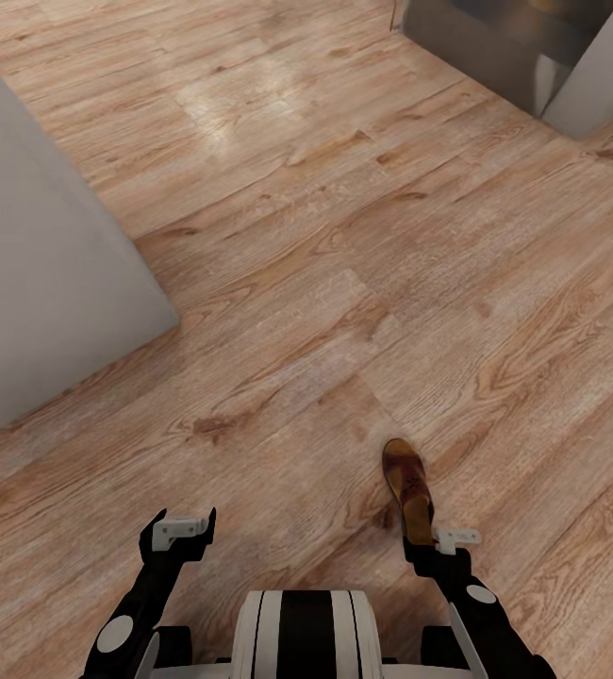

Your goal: Pick up the two gym shoes and the two sandals from the corridor floor and place them onto the hallstand (shoe rack) in the corridor, making sure they are on the rack and not on the floor. Arrange them so the two gym shoes are next to each other and the two sandals are next to each other.

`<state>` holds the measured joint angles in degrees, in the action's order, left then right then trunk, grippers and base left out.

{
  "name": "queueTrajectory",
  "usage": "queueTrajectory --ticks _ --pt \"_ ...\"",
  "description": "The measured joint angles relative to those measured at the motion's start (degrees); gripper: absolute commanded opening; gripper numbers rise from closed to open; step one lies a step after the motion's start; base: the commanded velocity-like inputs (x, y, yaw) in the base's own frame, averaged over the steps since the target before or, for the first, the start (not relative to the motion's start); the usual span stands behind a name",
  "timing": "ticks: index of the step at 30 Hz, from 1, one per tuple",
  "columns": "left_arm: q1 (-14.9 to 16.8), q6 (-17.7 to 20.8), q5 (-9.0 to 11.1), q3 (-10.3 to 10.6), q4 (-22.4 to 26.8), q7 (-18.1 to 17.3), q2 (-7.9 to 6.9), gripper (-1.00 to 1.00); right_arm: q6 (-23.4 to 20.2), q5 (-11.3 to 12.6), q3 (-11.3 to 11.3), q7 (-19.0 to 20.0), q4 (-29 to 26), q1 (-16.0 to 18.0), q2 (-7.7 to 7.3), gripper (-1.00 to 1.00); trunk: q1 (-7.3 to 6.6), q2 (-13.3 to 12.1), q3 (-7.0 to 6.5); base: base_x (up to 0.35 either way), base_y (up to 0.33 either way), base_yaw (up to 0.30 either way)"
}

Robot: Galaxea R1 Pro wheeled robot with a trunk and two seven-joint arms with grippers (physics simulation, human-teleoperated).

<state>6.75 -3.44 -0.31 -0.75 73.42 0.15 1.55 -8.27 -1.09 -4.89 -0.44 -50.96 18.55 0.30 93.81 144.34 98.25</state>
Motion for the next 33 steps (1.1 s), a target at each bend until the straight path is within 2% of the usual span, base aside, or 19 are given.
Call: queueTrajectory --ticks 9,10,12,14,16,19,21,22,27,30,33 --pt "0.0 0.0 0.0 0.0 0.0 0.0 0.00 1.00 -0.3 0.2 0.0 0.2 -0.1 0.0 0.02 -1.00 0.01 0.0 0.00 0.000 0.000 0.000" --pt "0.0 3.9 -0.2 0.1 1.1 0.0 -0.04 1.00 -2.1 0.4 0.1 -0.1 -1.0 0.0 0.17 -1.00 -0.01 0.0 0.00 0.000 0.000 0.000" --pt "0.0 4.6 -0.2 0.0 1.8 0.0 -0.04 1.00 -3.9 0.6 0.2 -0.1 -2.2 0.0 0.16 -1.00 -0.01 0.0 0.00 0.000 0.000 0.000" --pt "0.0 5.7 -0.3 0.0 2.1 0.0 -0.06 1.00 -7.7 0.8 0.2 -0.1 -4.5 0.0 0.15 -1.00 -0.03 0.0 0.00 0.000 0.000 0.000" --pt "0.0 7.2 -0.3 0.0 2.2 0.0 -0.11 1.00 -15.7 1.2 0.2 0.0 -8.9 0.0 0.11 -1.00 -0.29 0.0 0.00 0.000 0.000 0.000" --pt "0.0 8.7 -0.3 -0.1 2.4 0.0 -0.16 1.00 -20.9 1.7 0.3 0.0 -12.2 0.0 0.04 -1.00 -0.02 0.0 0.00 0.000 0.000 0.000" --pt "0.0 9.1 -0.3 -0.1 2.4 0.0 -0.17 1.00 -26.2 0.1 0.0 -0.1 -16.2 0.0 0.03 -1.00 0.01 0.0 -0.01 0.000 0.000 0.000" --pt "0.0 9.1 -0.3 -0.1 2.4 0.0 -0.17 1.00 -27.1 0.1 0.0 -0.1 -17.1 0.0 0.01 -1.00 0.01 0.0 -0.01 0.000 0.000 0.000" --pt "0.0 9.5 -0.2 0.0 2.3 0.0 -0.12 1.00 -39.5 0.1 -0.3 -0.1 -27.2 0.0 0.05 -1.00 0.01 0.0 -0.01 0.000 0.000 0.000" --pt "0.0 9.7 -0.2 0.1 2.3 0.0 -0.05 1.00 -43.7 0.2 -0.4 -0.1 -30.9 0.0 0.13 -1.00 0.00 0.0 -0.01 0.000 0.000 0.000" --pt "0.0 9.7 -0.2 0.1 2.5 0.0 -0.05 1.00 -45.0 0.2 -0.4 -0.1 -33.2 -0.1 0.23 -1.00 0.01 0.0 -0.01 0.000 0.000 0.000"
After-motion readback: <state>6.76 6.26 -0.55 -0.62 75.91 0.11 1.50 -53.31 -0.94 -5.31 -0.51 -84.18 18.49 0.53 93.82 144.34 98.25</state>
